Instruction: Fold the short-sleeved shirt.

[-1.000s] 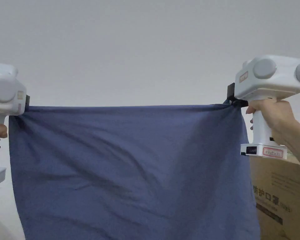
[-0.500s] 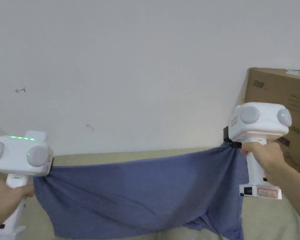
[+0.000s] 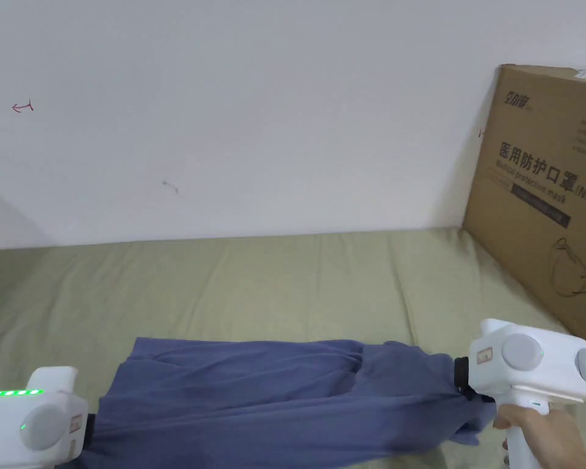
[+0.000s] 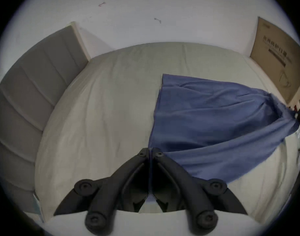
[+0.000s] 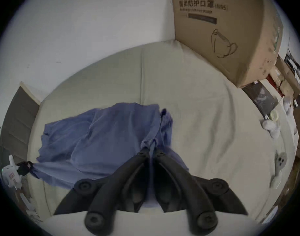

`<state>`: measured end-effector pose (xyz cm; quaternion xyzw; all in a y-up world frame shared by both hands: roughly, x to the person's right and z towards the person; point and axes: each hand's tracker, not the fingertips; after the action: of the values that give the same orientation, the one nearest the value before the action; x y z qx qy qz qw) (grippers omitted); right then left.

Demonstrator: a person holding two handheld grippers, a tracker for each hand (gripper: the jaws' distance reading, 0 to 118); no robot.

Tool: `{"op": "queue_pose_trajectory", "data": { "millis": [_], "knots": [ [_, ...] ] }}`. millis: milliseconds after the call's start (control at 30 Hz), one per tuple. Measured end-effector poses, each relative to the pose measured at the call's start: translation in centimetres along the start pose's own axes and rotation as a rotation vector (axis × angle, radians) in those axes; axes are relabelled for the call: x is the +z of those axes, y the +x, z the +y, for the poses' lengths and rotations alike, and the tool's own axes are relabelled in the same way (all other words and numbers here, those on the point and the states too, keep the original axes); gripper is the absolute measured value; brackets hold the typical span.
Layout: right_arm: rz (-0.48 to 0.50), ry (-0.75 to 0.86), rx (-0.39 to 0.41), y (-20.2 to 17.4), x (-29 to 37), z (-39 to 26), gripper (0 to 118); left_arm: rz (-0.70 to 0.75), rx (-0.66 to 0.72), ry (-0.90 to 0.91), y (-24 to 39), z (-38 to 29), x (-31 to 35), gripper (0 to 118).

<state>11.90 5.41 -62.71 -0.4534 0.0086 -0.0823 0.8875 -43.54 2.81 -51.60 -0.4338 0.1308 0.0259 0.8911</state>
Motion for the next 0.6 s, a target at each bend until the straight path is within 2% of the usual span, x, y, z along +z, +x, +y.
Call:
{"op": "queue_pose_trajectory", "data": {
  "millis": [200,333,433,500,533,600],
  "knots": [
    [-0.033,0.029,0.079,1.9,7.7,-11.3,3,-0.031,-0.001,0.02,-1.8,-11.3,9.6,2],
    [-0.05,0.018,0.07,4.1,11.8,-20.2,3,0.007,-0.047,0.015,-2.2,-20.4,14.9,2],
    [-0.091,0.026,0.04,5.8,15.1,-26.4,3,-0.012,-0.062,-0.014,-2.6,-26.2,18.4,2],
    [-0.083,0.005,-0.06,7.1,17.0,-29.8,3,-0.022,-0.034,-0.034,-2.9,-29.3,20.3,2],
    [-0.064,0.011,-0.085,7.6,17.8,-31.0,3,-0.017,-0.024,-0.029,-3.0,-30.6,21.1,2],
    [-0.069,0.013,-0.067,8.1,19.1,-32.8,3,-0.016,-0.024,-0.034,-3.1,-32.5,21.9,2]
  ]
}}
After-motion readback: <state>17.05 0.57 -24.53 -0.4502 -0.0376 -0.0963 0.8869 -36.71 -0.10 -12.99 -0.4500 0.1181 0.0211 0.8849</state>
